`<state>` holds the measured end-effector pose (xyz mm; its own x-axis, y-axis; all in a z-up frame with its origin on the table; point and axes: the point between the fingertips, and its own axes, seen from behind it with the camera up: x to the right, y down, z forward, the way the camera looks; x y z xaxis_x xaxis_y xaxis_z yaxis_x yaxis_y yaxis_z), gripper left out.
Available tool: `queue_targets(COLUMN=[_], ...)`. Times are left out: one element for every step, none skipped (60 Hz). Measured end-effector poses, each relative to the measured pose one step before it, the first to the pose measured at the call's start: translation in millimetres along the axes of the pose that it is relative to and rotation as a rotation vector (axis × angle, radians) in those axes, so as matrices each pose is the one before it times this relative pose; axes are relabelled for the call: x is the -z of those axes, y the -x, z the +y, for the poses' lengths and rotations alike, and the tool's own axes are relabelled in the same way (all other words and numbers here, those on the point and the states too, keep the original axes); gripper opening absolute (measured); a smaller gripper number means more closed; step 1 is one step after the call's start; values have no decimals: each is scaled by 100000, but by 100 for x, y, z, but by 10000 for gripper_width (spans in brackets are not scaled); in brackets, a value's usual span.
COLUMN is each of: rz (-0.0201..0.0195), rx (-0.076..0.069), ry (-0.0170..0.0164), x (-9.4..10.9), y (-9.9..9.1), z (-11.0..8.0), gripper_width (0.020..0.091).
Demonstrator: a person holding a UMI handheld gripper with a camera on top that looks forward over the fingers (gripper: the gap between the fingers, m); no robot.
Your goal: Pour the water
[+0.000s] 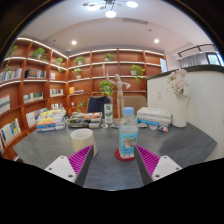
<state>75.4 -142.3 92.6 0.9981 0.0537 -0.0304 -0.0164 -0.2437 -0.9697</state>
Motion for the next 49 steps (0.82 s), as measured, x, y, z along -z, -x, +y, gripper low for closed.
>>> queue_targets(rz=[101, 99, 147, 94, 190, 35, 92, 92, 120, 48, -113, -92, -56, 19, 42, 101, 161, 142, 35, -69, -219, -322, -277, -223, -98, 64, 166, 155, 113, 116, 248, 333, 321, 218, 167, 158, 132, 144, 215, 250, 324, 171, 137, 54, 10, -68, -127, -200, -177], rx=[197, 178, 234, 277, 473, 412, 239, 46, -55, -32, 47, 201, 268, 270, 318, 313, 335, 342, 260, 149, 7, -110, -194, -132, 40, 105, 178, 261, 313, 327, 270, 178, -81, -290, -247, -121, -30, -4, 17, -5, -75, 25, 195, 289, 157, -14, -55, -86, -120], ry=[-231, -173, -88, 7, 42, -7, -36, -55, -88, -161, -295, -353, -371, -351, -279, -288, -255, -241, -227, -123, 26, -91, 93, -12, -20, -47, -134, -236, -292, -256, -237, -214, -319, -352, -411, -532, -500, -376, -162, -1, -70, -128, -188, -171, 38, 149, 122, -2, -24], x=[323, 311, 323, 226, 489, 256, 222, 220, 208, 231, 69, 243, 209, 179, 30, 119, 153, 106, 94, 56, 79, -120, 199, 116, 85, 72, 73, 74, 69, 65, 4, 54, 97, 66, 28, 50, 41, 26, 14, -19, 45, -28, -30, 16, -4, 4, -5, 12, -4], y=[267, 254, 237, 240, 345, 208, 180, 164, 125, 178, 71, 198, 193, 161, 113, 128, 94, 83, 74, 116, 127, 65, 136, 121, 79, 29, -6, -19, -22, -21, -11, -21, -5, -26, 5, -9, -14, -16, -42, -135, 3, -30, 47, -15, -8, 13, 42, 54, 80], z=[-142, -138, -121, -92, -115, -89, -98, -98, -100, -127, -96, -149, -146, -162, -140, -143, -129, -112, -117, -90, -73, 90, -148, -103, -71, -86, -99, -126, -158, -129, -60, -160, -26, -147, -138, -184, -141, -114, -59, -41, 7, -58, -32, -22, 15, 41, 41, 23, 26], gripper_width=[815, 815, 814, 817, 818, 816, 816, 815, 813, 813, 812, 810, 809, 810, 810, 812, 812, 812, 812, 813, 813, 811, 812, 811, 810, 811, 813, 812, 813, 813, 813, 812, 813, 813, 812, 815, 812, 812, 811, 812, 814, 815, 815, 812, 812, 812, 812, 811, 812])
